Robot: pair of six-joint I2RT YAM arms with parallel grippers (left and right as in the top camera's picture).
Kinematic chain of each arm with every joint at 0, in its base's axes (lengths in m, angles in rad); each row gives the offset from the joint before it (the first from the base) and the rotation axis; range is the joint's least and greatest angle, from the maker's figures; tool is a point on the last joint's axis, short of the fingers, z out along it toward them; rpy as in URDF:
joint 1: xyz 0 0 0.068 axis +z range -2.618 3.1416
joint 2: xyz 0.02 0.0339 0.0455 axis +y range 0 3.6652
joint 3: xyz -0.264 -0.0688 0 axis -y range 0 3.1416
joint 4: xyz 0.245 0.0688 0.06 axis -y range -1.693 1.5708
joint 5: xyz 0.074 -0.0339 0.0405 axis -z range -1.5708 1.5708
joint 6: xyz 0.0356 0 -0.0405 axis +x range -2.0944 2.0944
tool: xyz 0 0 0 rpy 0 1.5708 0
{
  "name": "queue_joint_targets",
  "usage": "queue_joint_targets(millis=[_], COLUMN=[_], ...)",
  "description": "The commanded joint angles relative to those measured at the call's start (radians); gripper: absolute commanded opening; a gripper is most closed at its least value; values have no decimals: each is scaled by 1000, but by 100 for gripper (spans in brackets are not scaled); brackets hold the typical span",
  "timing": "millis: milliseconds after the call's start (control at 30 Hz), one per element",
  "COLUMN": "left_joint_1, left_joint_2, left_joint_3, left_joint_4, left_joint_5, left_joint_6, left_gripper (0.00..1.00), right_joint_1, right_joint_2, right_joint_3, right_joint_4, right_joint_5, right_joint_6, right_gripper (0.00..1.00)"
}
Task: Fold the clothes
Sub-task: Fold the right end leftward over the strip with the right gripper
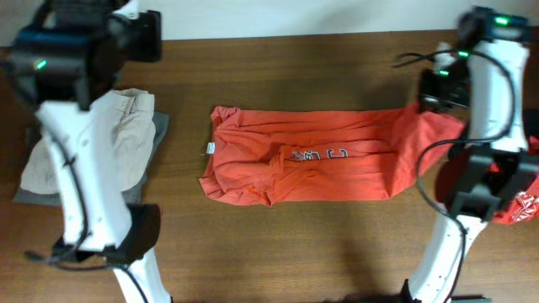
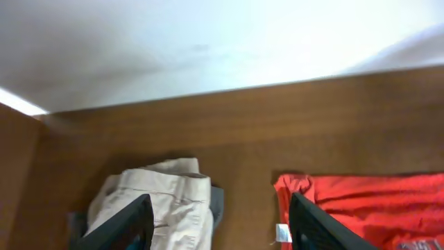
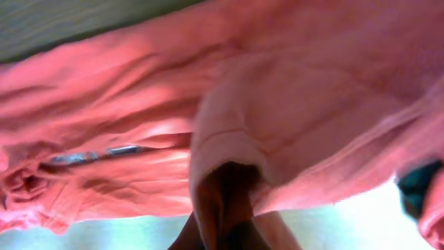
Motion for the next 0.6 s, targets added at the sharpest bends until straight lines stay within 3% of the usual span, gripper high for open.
queue_joint_targets(millis=[0, 267, 567], left_joint_1=[20, 34, 34], left_joint_2=[-72, -93, -93], left_joint_3=[10, 10, 10], left_joint_4=[-3, -21, -24], left_joint_5=[-14, -14, -14], left_joint_6=[-18, -18, -18], left_gripper=[62, 63, 63], right_joint_1=[155, 502, 806], right_joint_2=[-21, -31, -26], right_joint_3=[47, 48, 16], right_joint_4=[-11, 32, 246], right_joint_5=[30, 29, 54], right_joint_6=[48, 127, 307], right_gripper=[4, 4, 4])
